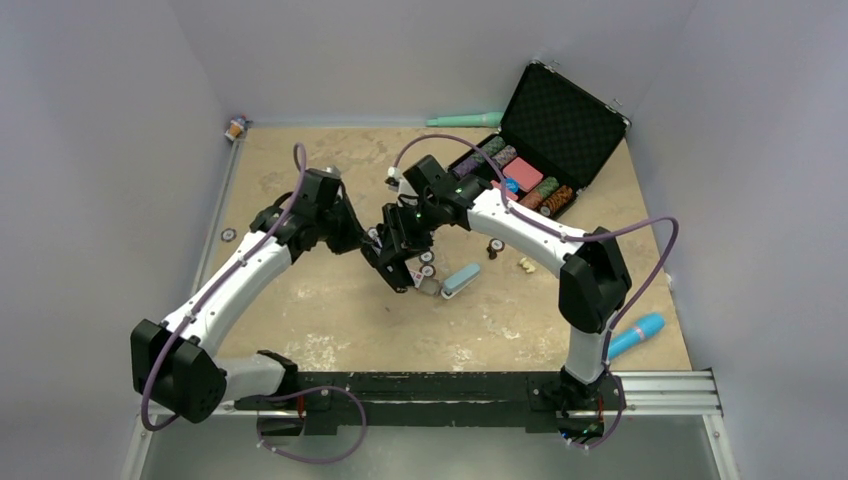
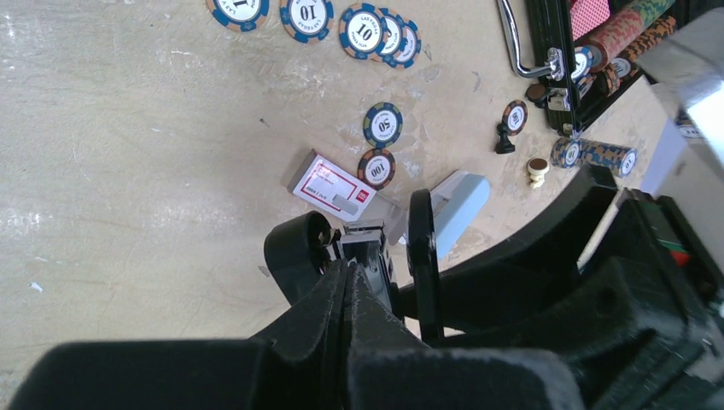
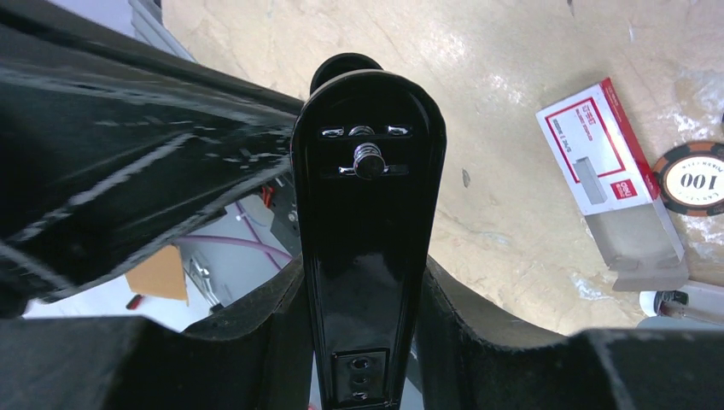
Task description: Unload the staples from the stapler
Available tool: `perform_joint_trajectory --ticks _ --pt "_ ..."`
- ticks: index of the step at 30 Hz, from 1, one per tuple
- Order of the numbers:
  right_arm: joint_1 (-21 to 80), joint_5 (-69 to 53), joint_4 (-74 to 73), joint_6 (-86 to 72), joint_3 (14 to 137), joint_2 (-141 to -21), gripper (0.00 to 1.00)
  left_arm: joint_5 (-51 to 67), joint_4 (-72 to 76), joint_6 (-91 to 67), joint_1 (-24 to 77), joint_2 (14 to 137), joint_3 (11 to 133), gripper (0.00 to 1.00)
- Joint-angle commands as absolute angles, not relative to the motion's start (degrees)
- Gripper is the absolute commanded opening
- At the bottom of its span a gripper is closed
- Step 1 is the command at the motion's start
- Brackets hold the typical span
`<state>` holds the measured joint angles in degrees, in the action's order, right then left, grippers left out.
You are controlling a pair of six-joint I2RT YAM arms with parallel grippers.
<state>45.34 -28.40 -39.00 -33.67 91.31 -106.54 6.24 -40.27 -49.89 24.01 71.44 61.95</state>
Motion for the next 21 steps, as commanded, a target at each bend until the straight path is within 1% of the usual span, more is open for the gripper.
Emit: perform_joint_trajectory --ticks 1,14,21 --pt "45.6 -30.6 -37.6 -33.4 96.0 -104.8 0.0 5.9 -36.9 -49.1 23.5 72.1 61.4 0.0" --pt "45.6 -30.7 -36.3 -34.0 95.4 -103.4 0.0 4.7 -37.7 -49.2 23.5 71.4 59.8 0.0" --pt "45.6 -31.3 -34.0 -36.2 95.3 -102.8 0.0 4.0 -39.1 -48.5 23.5 68.1 55.8 0.0"
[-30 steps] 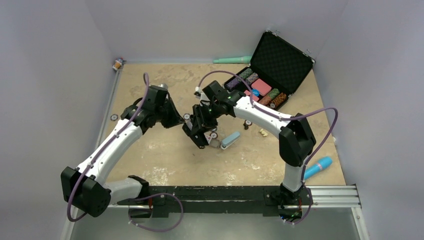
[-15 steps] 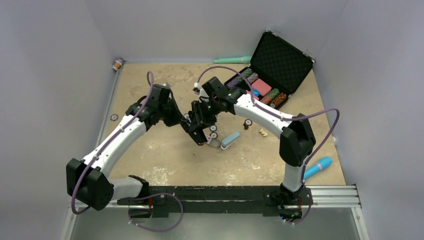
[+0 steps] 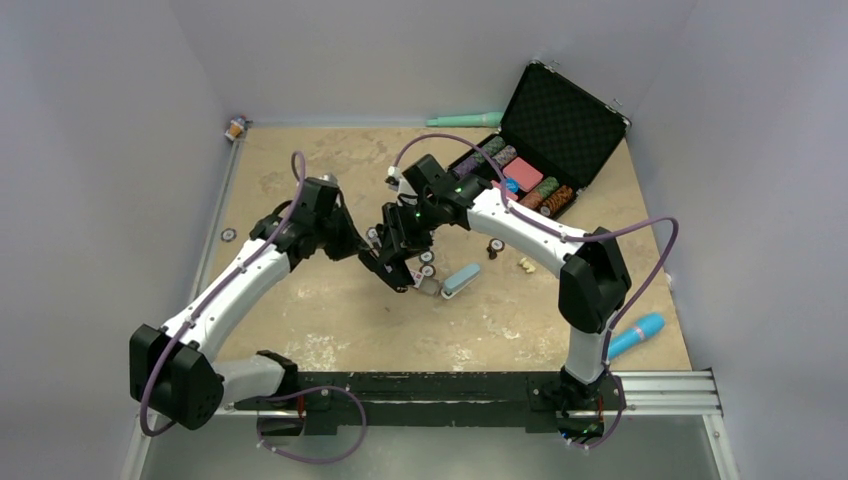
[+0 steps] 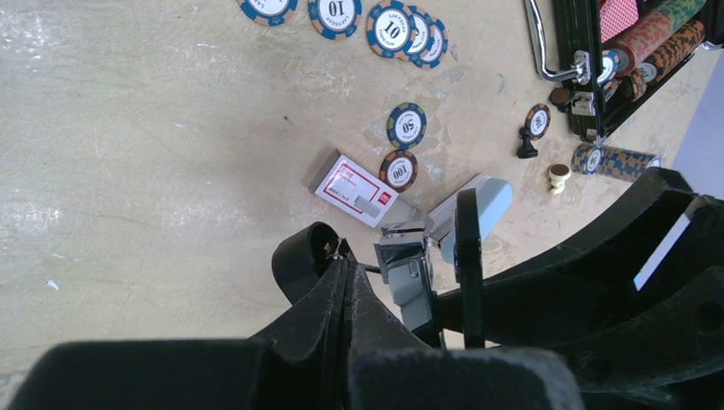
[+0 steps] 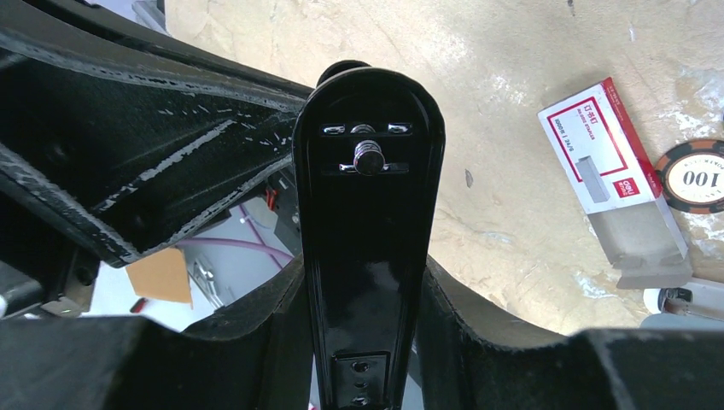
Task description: Unload the staples from the stapler
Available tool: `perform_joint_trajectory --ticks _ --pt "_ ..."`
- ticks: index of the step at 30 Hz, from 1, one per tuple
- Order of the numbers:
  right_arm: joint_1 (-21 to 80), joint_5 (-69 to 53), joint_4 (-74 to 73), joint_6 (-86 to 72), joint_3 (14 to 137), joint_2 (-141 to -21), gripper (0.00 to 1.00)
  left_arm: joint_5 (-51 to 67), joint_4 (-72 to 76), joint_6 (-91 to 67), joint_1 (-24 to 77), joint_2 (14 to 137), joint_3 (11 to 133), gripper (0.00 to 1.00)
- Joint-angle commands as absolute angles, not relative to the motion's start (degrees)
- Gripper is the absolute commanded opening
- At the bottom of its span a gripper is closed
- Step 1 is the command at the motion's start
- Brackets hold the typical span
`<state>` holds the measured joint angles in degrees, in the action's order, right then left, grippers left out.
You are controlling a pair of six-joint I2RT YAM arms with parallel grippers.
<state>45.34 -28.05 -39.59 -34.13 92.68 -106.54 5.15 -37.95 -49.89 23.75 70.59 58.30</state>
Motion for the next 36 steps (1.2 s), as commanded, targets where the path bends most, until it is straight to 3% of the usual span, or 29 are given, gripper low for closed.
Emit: perform_joint_trajectory --ticks 1,14,34,35,36 --pt "45.6 -31.2 -33.7 -36.4 95.3 -102.8 0.0 4.1 -39.2 -48.5 23.5 67.1 55.1 0.0" --pt "45.9 -28.7 -26.4 -44.9 97.8 -103.0 0.0 12.4 -47.1 -48.5 23.5 48.1 40.0 0.0" --pt "47.0 -25.1 -22.5 -49.0 95.1 -102.0 0.0 9.9 -58.8 -41.7 23.5 38.5 46.0 0.0" --pt "47.1 -25.2 -22.4 -48.9 94.9 -101.9 0.0 9.7 -59.1 -41.4 23.5 38.6 46.4 0.02" --pt "47.1 -25.3 -22.3 -48.9 94.7 -101.7 0.0 9.4 -59.3 -41.2 23.5 38.8 46.8 0.09"
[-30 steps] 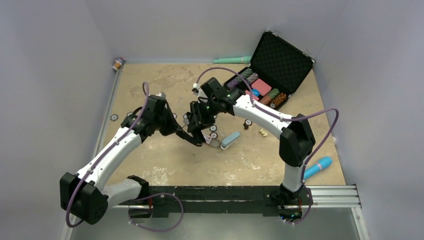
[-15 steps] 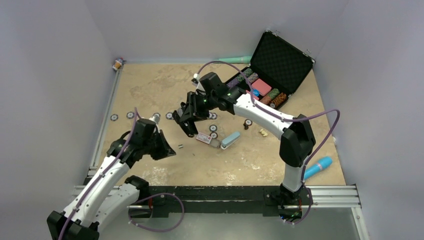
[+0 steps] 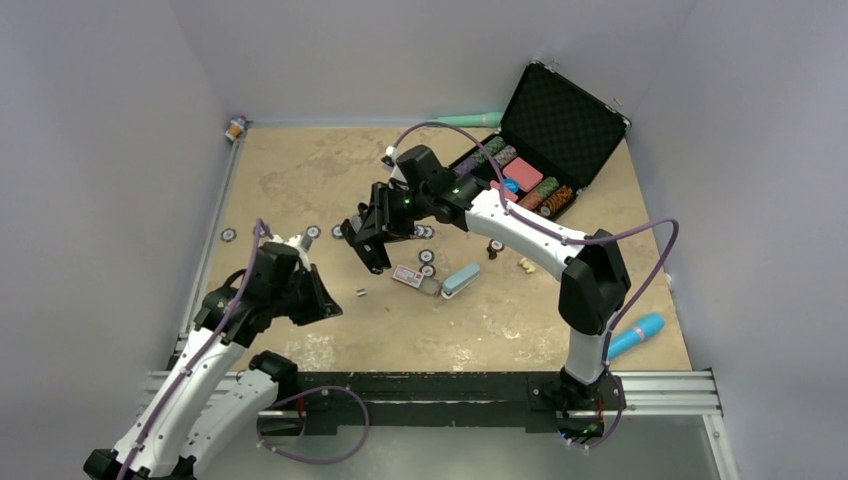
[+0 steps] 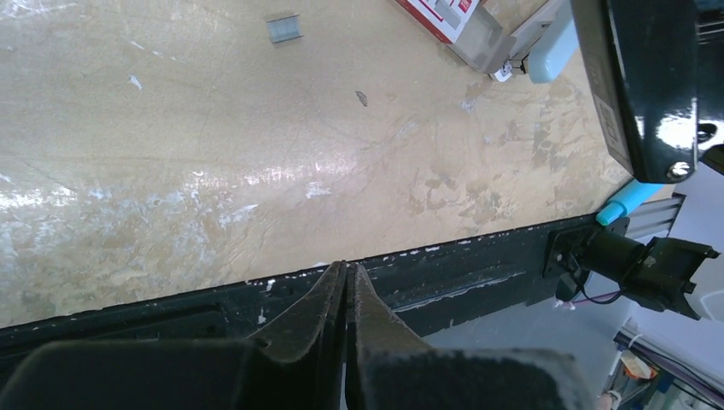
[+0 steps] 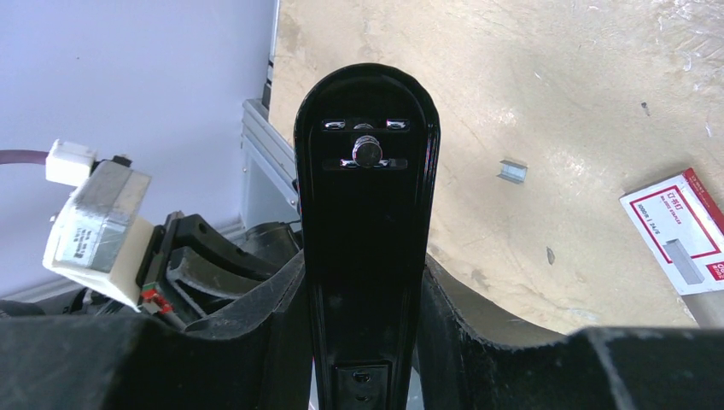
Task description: Unload the staples from the stapler
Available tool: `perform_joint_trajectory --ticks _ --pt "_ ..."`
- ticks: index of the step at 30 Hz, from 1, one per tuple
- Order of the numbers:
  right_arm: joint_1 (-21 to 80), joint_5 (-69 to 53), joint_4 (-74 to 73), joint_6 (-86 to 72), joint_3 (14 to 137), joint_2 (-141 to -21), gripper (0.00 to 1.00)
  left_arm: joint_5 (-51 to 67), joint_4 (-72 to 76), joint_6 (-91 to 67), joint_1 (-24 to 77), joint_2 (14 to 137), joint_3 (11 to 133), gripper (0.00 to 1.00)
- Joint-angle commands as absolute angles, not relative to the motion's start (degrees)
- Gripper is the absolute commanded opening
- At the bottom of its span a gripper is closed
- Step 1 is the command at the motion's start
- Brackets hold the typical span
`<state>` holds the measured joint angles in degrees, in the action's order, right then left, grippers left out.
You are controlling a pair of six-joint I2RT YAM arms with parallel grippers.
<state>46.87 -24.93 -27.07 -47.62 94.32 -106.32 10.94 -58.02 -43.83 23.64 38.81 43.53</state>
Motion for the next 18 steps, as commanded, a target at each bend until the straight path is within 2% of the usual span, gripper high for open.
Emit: perform_joint_trajectory --ticks 1,3,4,5,8,10,18 --pt "47.1 -25.5 -22.2 -48.8 94.5 -101.7 0.0 9.1 -59.5 -41.0 23.5 39.0 47.2 0.18" --pt "47.1 -25.6 -22.1 -48.7 94.2 -101.6 0.0 8.8 -59.7 -40.5 23.5 39.1 47.7 0.4" --pt "47.1 -25.7 -22.1 -48.6 94.2 -101.7 0.0 8.9 -59.7 -40.3 23.5 39.1 47.9 0.57" --pt "47.0 -25.7 -22.1 -48.6 94.1 -101.6 0.0 8.8 -59.7 -40.1 23.5 39.3 48.0 0.69" --pt "47.0 -26.1 -22.0 -48.4 94.0 -101.7 0.0 8.7 -60.0 -39.8 23.5 39.6 48.6 0.92" --pt "47.0 -26.2 -21.9 -48.4 94.1 -101.8 0.0 8.5 -59.9 -39.7 23.5 39.4 49.0 0.96" --pt "46.5 -26.9 -23.7 -47.2 95.0 -100.8 0.0 8.9 -59.5 -37.3 23.5 38.6 53.7 0.98"
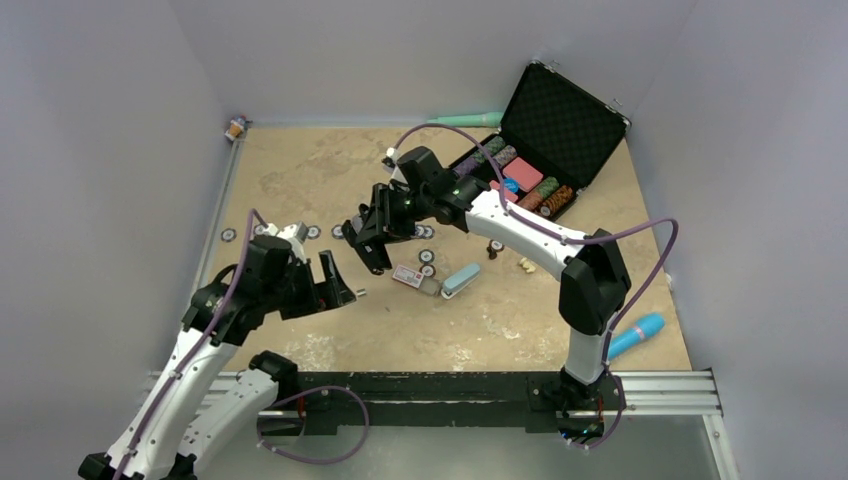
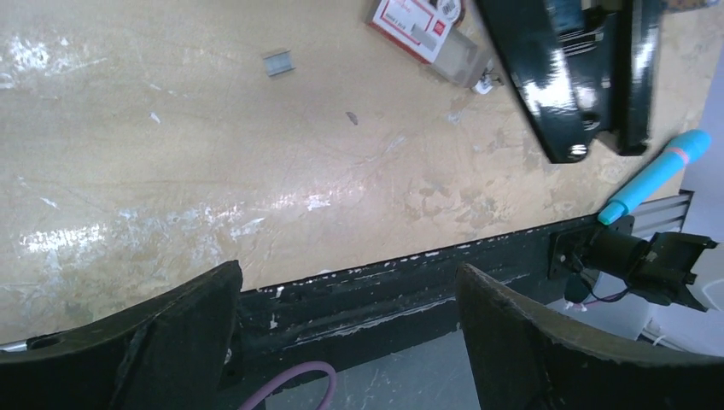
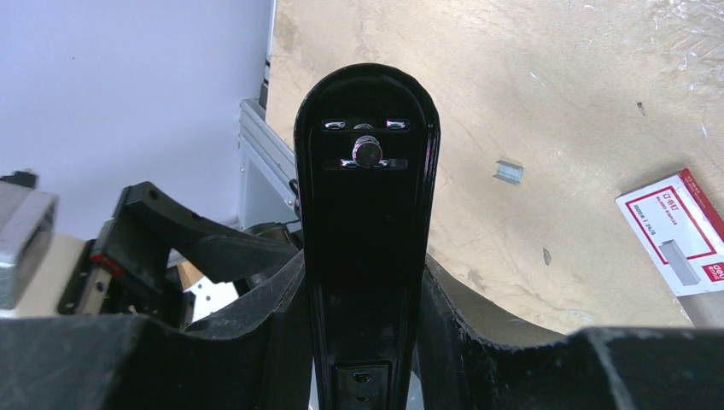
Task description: Unload the staples from the stapler
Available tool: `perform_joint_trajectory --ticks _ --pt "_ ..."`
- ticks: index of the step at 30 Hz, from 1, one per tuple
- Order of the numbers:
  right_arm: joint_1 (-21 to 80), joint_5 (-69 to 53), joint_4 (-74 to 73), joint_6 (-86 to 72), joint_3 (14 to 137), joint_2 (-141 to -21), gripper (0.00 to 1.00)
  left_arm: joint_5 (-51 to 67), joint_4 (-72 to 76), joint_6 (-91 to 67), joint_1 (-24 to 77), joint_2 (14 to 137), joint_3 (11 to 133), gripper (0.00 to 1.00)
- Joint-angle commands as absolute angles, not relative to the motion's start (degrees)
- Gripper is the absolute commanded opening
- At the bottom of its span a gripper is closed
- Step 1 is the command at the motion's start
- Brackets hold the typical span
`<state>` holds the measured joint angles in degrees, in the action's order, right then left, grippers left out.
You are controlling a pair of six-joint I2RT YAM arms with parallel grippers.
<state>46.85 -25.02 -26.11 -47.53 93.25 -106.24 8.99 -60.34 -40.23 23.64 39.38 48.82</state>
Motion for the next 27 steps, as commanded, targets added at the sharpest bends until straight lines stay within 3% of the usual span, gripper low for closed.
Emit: perform_joint_trajectory --ticks 1,16,27 --pt "46.3 -27.0 -23.7 -47.1 95.0 -100.4 0.0 9.2 -59.4 -37.1 23.4 38.5 54.6 0.98" --pt "40.2 -31.8 -19.9 -50.5 92.9 -90.6 0.0 11.1 -59.2 -36.6 22.6 44.8 76.6 1.0" --pt "37.9 -35.4 -14.1 -56.9 92.1 -82.9 0.0 31.5 -38.9 -47.2 18.0 48.8 84.4 0.97"
